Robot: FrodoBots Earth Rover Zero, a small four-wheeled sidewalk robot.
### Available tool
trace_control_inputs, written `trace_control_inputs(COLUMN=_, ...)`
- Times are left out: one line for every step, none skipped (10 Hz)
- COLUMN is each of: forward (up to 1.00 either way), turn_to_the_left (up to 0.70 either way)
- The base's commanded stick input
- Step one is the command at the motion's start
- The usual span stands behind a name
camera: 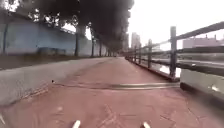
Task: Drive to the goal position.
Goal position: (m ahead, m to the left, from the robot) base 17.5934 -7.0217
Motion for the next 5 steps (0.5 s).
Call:
trace_control_inputs(forward=0.70, turn_to_the_left=0.00)
trace_control_inputs(forward=0.70, turn_to_the_left=0.00)
trace_control_inputs(forward=0.70, turn_to_the_left=0.00)
trace_control_inputs(forward=0.70, turn_to_the_left=0.00)
trace_control_inputs(forward=0.70, turn_to_the_left=0.00)
